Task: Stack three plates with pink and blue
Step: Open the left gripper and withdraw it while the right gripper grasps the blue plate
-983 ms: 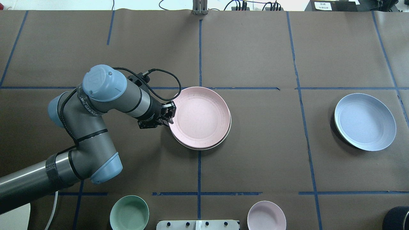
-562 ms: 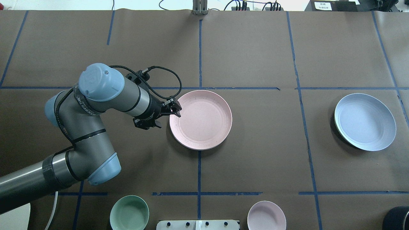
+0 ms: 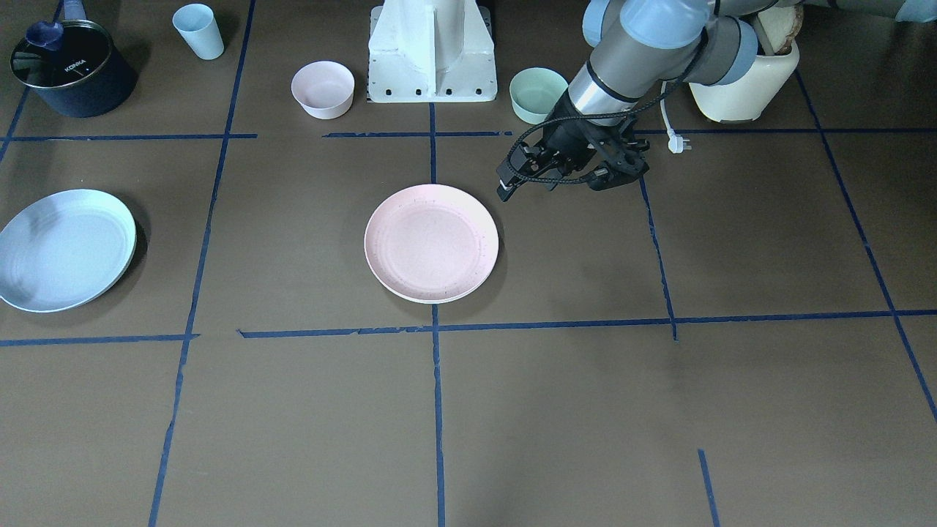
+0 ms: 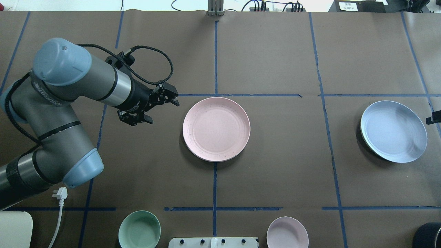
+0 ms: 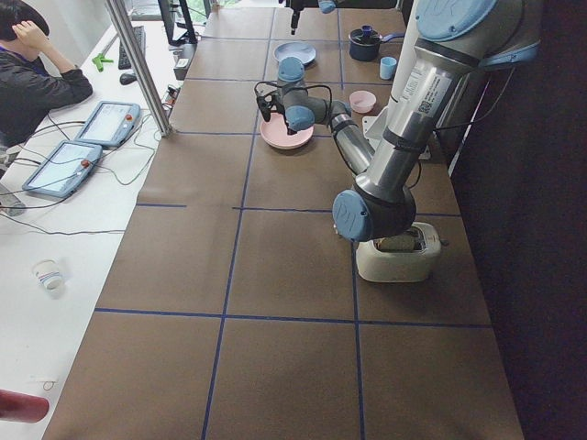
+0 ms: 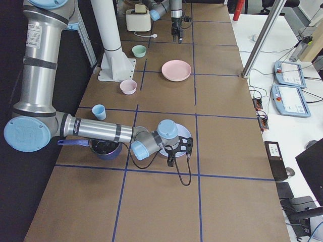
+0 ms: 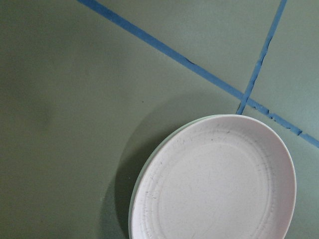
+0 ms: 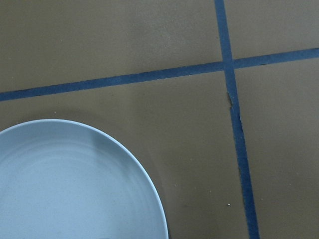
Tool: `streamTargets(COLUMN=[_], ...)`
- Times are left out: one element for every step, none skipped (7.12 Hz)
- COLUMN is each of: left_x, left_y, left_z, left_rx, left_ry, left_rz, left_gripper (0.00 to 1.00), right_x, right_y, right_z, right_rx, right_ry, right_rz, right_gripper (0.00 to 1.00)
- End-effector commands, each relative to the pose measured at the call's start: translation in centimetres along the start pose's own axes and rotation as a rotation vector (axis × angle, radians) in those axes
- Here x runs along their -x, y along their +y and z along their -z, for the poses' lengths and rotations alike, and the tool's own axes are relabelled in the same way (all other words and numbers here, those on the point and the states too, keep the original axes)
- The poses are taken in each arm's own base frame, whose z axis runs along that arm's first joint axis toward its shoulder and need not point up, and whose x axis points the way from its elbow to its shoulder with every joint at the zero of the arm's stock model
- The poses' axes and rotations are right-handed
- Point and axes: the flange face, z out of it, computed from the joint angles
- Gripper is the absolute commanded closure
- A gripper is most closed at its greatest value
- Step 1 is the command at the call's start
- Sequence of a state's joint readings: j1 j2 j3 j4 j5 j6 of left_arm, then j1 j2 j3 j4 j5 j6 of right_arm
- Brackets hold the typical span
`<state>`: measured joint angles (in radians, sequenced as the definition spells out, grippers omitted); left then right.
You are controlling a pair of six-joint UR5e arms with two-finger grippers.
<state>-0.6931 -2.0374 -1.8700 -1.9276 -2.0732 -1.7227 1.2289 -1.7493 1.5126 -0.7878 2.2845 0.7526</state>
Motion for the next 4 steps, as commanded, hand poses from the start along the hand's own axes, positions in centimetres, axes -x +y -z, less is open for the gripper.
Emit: streamTargets(left_x=[1.2,1.1,1.2,2.0], left_y=[-1.2,-1.4,-1.6,-2.2], left_z=[1.5,1.7,1.8,2.0], left_rx=[-0.023,-0.027,-0.030,-0.037], left_ry=[0.002,0.004,0.002,-0.005], left_rz=[0.013,0.004,-0.010,-0.002], left_gripper=[0.00,0.00,0.00,0.00], right_x=[0.0,0.7,0.8,0.8], right_y=[1.3,1.9,1.9,1.9], right_z=[-2.9,-3.8,-3.9,-4.0], right_rx=[0.004,0.024,0.027,0.027], right_ry=[0.020,0.023,0.024,0.025], right_rz=[0.006,0.026,0.026,0.013], right_gripper=[0.00,0.00,0.00,0.25])
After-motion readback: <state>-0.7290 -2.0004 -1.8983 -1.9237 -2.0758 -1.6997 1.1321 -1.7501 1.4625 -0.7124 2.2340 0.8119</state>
